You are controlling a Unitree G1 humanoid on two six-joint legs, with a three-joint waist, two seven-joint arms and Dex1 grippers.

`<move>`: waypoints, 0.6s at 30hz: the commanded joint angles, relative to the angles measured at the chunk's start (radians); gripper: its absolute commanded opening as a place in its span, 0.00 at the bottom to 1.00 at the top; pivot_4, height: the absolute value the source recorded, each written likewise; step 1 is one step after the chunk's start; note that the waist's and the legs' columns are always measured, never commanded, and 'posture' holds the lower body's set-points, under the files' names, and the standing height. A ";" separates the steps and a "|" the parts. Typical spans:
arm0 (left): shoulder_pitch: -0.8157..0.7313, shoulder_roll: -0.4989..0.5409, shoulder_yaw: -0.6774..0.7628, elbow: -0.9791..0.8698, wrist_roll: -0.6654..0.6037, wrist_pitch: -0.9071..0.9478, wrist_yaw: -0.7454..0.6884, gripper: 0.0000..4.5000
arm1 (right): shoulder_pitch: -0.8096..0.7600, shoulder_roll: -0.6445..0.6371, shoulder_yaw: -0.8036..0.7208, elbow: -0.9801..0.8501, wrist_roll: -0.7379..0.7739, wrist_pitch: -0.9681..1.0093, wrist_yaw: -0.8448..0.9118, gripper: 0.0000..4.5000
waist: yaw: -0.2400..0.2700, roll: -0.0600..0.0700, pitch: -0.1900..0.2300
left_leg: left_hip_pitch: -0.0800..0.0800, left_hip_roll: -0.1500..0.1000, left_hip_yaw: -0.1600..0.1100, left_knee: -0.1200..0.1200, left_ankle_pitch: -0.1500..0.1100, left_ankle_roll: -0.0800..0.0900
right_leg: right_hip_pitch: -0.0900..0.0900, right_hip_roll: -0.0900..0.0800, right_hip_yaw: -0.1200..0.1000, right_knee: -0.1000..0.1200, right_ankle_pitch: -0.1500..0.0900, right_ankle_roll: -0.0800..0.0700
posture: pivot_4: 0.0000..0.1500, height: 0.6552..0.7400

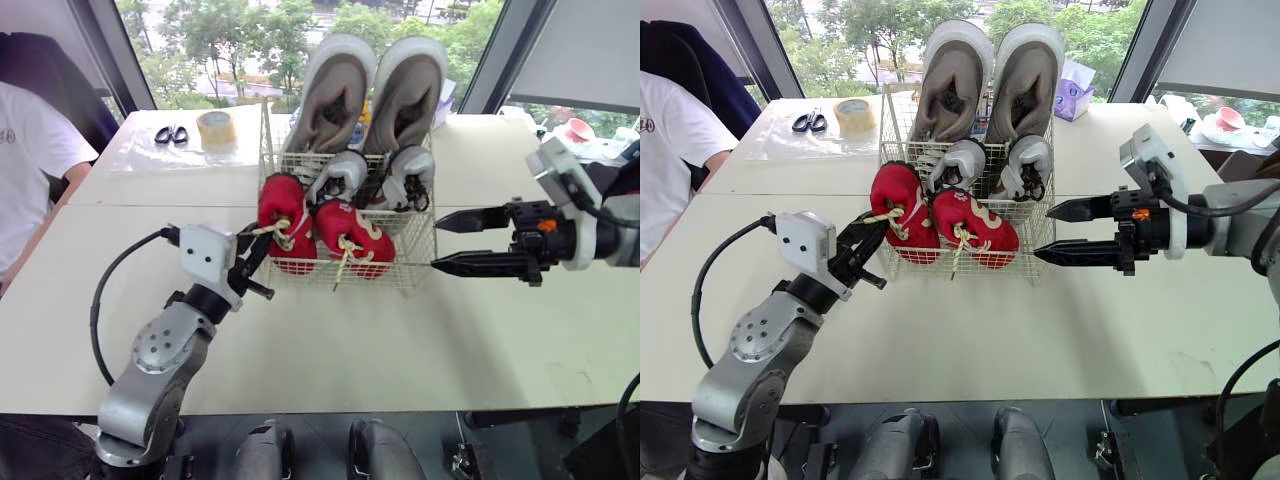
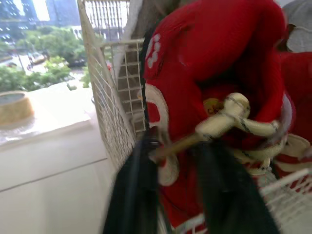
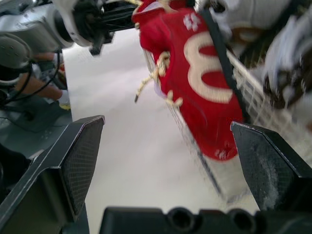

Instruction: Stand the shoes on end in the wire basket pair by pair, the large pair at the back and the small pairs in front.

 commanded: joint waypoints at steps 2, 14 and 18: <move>-0.018 0.065 0.084 -0.088 -0.118 0.110 -0.042 0.76 | 0.014 0.004 -0.048 -0.032 0.032 -0.012 -0.030 1.00 | 0.000 0.000 0.000 | 0.000 0.000 0.000 0.000 0.000 0.000 | 0.000 0.001 0.000 0.000 0.000 0.000 | 1.00 1.00; 0.258 0.463 0.565 -0.060 -0.913 0.410 -0.169 0.86 | 0.152 0.002 -0.070 -0.071 0.048 -0.011 -0.073 1.00 | -0.001 0.002 0.000 | 0.000 0.001 -0.001 0.000 0.000 -0.001 | 0.000 0.002 0.000 0.000 -0.001 -0.001 | 1.00 1.00; 0.362 0.496 0.570 -0.045 -0.847 0.387 -0.259 0.86 | 0.222 -0.012 -0.071 -0.086 0.030 -0.014 -0.082 1.00 | 0.004 0.002 0.000 | 0.001 0.001 -0.001 0.000 -0.001 -0.004 | 0.002 0.002 0.000 -0.002 -0.004 -0.005 | 1.00 1.00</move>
